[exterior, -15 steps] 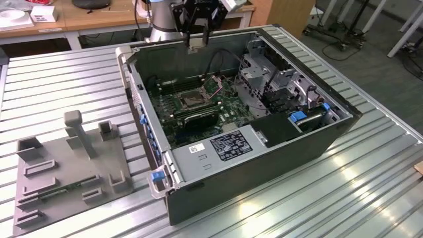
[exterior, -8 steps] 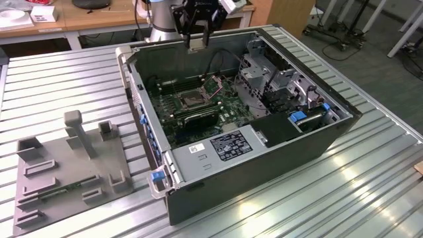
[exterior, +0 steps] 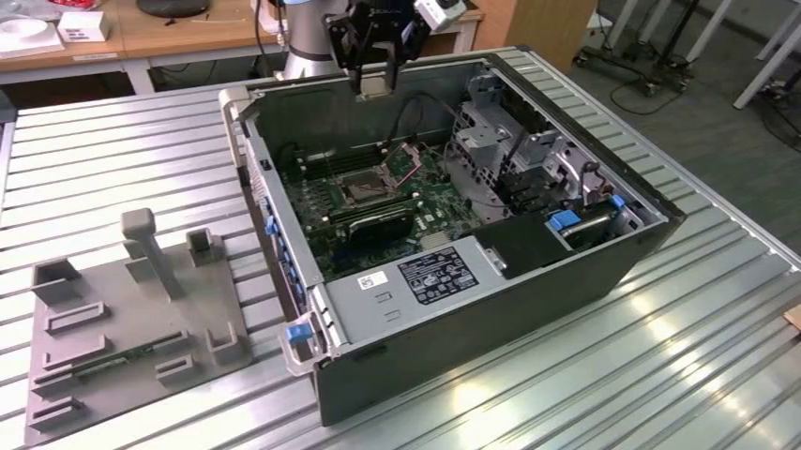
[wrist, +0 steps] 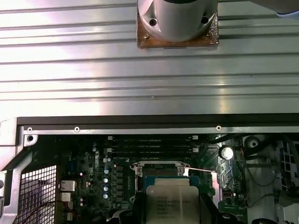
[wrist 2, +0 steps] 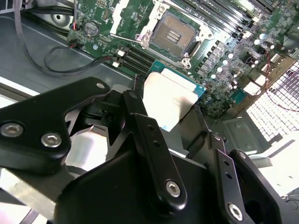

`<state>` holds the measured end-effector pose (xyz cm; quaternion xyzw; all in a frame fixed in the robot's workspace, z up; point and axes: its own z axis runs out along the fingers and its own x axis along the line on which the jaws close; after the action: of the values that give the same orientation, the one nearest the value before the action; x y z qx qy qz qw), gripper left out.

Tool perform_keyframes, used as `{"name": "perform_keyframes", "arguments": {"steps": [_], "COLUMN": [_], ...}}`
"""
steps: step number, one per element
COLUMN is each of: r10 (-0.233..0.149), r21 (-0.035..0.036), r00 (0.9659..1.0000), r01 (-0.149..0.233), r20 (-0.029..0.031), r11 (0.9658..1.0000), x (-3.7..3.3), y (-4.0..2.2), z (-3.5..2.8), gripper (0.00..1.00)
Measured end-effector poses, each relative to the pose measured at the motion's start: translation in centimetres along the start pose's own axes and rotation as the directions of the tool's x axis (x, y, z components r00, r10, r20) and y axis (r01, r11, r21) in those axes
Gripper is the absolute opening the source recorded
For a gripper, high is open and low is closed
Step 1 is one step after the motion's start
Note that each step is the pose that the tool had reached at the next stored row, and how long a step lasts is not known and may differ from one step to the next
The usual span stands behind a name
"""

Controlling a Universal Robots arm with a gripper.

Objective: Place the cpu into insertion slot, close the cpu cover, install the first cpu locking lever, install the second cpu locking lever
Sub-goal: 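Place the cpu into insertion slot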

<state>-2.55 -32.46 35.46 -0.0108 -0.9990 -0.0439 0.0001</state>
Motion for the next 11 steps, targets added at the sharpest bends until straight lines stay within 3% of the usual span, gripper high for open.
{"name": "perform_keyframes", "arguments": {"steps": [5,11], "r10": [0.0,0.0], "r21": [-0.0002,-0.0009], "r00": [1.0,1.0], "r01": [0.0,0.0], "r20": [0.0002,0.004], "r11": [1.0,1.0], "x": [0.0,0.0], "y": [0.0,-0.08], "z": [0.03,0.87], "gripper": [0.54,0.54]}}
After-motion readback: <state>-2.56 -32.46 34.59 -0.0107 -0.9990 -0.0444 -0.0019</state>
